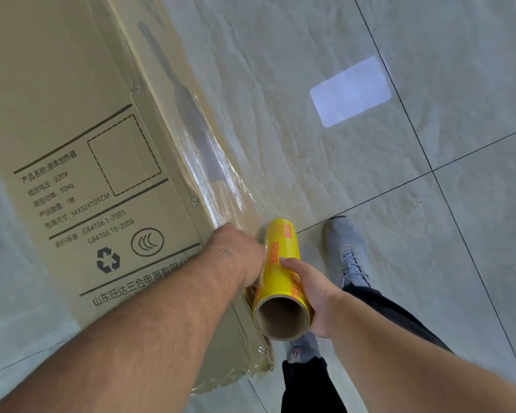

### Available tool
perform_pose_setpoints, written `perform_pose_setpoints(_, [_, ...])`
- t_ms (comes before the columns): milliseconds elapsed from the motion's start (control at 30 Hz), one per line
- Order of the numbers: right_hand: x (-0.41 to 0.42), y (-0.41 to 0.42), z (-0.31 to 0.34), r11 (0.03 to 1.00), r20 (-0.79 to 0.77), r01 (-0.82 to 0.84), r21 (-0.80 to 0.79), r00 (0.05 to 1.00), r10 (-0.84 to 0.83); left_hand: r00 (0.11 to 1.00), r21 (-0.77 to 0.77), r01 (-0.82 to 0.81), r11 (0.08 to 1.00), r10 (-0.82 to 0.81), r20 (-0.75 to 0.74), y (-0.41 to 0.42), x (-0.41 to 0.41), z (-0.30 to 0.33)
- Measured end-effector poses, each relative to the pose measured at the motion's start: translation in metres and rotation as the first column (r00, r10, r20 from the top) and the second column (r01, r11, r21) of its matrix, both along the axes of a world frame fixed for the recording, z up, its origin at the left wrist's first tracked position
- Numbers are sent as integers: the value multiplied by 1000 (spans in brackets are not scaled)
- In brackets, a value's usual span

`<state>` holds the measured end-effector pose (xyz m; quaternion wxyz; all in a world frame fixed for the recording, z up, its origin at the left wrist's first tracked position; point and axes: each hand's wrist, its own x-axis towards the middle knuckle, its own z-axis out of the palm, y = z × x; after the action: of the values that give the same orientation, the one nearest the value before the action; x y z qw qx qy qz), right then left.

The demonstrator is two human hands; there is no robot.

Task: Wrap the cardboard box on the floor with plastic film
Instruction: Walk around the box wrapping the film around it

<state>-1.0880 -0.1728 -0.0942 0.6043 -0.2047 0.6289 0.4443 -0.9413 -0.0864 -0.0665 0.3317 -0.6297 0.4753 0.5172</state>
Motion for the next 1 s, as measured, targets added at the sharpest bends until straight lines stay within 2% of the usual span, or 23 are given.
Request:
perform_pose_setpoints(100, [-4,0,0,1000,-2,28,1,1000,-28,1000,-8,-19,1000,19,15,-2,-2,4])
perform_pose_setpoints(233, [1,-5,8,981,68,-171,-89,982,177,1000,7,0,1000,0,14,-1,-6,5])
perform_pose_setpoints(367, [-14,-17,16,791,123,-551,-265,795,594,999,-19,-39,999,40,6,-4,-8,7])
perform_pose_setpoints(500, [-11,-18,16,725,99,-654,-217,724,683,1000,-5,-15,1000,15,9,-5,-17,7])
perform_pose_setpoints(600, [3,-10,17,588,135,-769,-252,574,808,998,43,33,999,-35,50,-2,-17,4])
perform_pose_setpoints(667, [12,0,16,555,157,-788,-265,533,831,996,57,47,997,-51,74,3,-19,2])
perform_pose_setpoints(733, [10,9,8,609,159,-753,-249,589,792,994,69,43,997,-49,95,6,-23,0])
perform_pose_setpoints(867, [-21,4,1,805,149,-535,-257,801,580,992,23,15,1000,-18,128,8,-31,-4])
perform_pose_setpoints(933, [-44,0,-1,935,103,-265,-235,950,295,991,47,39,998,-45,129,6,-36,-2])
perform_pose_setpoints(1000, [-61,5,1,992,83,74,-104,994,-65,988,84,81,993,-91,124,3,-38,-1])
